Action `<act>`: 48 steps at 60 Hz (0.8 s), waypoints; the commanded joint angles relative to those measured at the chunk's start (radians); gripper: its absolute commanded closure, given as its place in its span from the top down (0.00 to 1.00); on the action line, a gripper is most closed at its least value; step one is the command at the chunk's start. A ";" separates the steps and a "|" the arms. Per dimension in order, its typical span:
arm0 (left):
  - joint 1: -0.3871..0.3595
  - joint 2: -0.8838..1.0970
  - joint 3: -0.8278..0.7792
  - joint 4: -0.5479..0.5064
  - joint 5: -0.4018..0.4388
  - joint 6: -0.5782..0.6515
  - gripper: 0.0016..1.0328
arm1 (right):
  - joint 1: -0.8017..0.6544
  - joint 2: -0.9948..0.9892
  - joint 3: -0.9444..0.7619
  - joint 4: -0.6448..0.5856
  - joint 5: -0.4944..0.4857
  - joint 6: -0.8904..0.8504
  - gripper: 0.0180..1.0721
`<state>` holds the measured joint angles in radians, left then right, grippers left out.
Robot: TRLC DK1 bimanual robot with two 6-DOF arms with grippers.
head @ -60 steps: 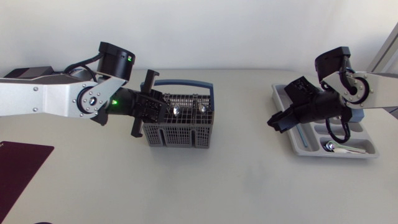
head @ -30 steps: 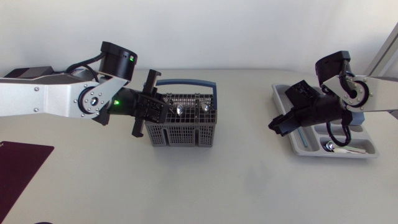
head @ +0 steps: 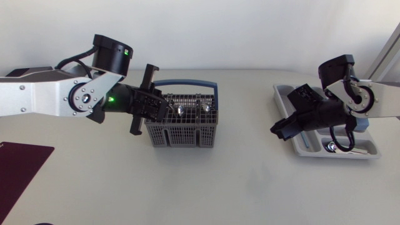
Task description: Transfer all utensils from the basket to the drawer tray.
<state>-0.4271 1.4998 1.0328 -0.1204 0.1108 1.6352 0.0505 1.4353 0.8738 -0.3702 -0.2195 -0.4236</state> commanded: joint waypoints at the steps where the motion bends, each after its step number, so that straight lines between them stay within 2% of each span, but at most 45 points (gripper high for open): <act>1: -0.007 -0.032 0.039 -0.013 0.006 0.022 0.03 | 0.008 -0.019 -0.027 0.001 -0.001 -0.009 0.71; 31: -0.007 -0.225 0.076 -0.105 0.007 0.017 0.03 | 0.035 -0.087 -0.053 -0.015 0.000 -0.004 0.71; 40: -0.018 -0.296 0.058 -0.119 0.004 -0.041 0.03 | 0.052 -0.122 -0.055 -0.030 0.003 -0.003 0.71; 48: -0.053 -0.354 0.061 -0.177 -0.013 -0.152 0.03 | 0.063 -0.165 -0.056 -0.050 0.003 0.000 0.71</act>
<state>-0.4564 1.1858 1.0809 -0.2703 0.1028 1.5520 0.1024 1.3033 0.8467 -0.4000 -0.2192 -0.4232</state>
